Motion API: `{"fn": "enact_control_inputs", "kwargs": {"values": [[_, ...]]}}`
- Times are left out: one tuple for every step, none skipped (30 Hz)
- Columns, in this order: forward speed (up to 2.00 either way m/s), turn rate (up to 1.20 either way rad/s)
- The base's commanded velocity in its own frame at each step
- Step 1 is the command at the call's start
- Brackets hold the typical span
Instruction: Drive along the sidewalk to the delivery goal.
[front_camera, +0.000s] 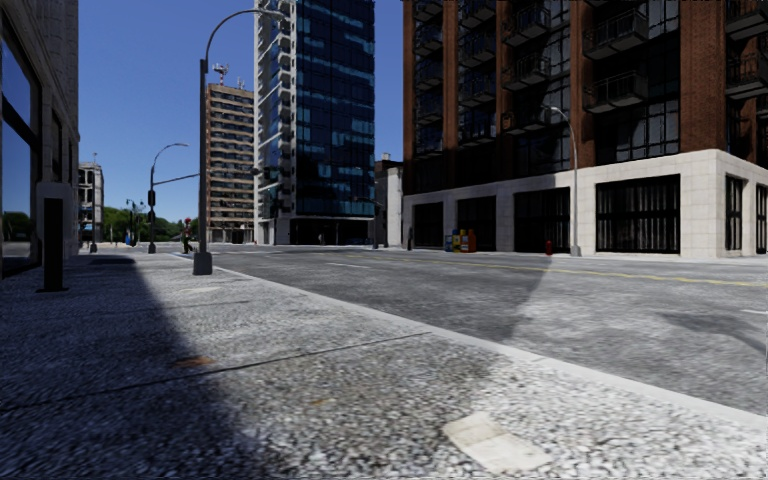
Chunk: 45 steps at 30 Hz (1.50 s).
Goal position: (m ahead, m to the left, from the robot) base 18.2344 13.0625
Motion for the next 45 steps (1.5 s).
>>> {"fn": "enact_control_inputs", "kwargs": {"values": [[1.78,0.58],[1.77,0.58],[1.77,0.58],[1.77,0.58],[1.77,0.58],[1.77,0.58],[1.77,0.58],[1.77,0.58],[1.77,0.58],[1.77,0.58],[1.77,0.58],[1.77,0.58],[1.78,0.58],[1.84,0.58],[2.0,0.58],[2.0,0.58],[2.0,0.58],[2.0,0.58],[2.0,0.58],[2.0,0.58],[2.0,0.58],[2.0,0.56],[2.0,0.51],[2.0,0.47],[2.0,0.46],[2.0,0.45],[2.0,0.44],[2.0,0.44],[2.0,0.38],[2.0,0.35],[2.0,0.35],[2.0,0.32],[2.0,0.32],[2.0,0.26],[2.0,0.22],[2.0,0.16],[2.0,0.1],[2.0,0.04],[2.0,0.01],[2.0,0.01],[2.0,0.0],[2.0,0.0],[2.0,0.04],[2.0,0.13],[2.0,0.19]]}}
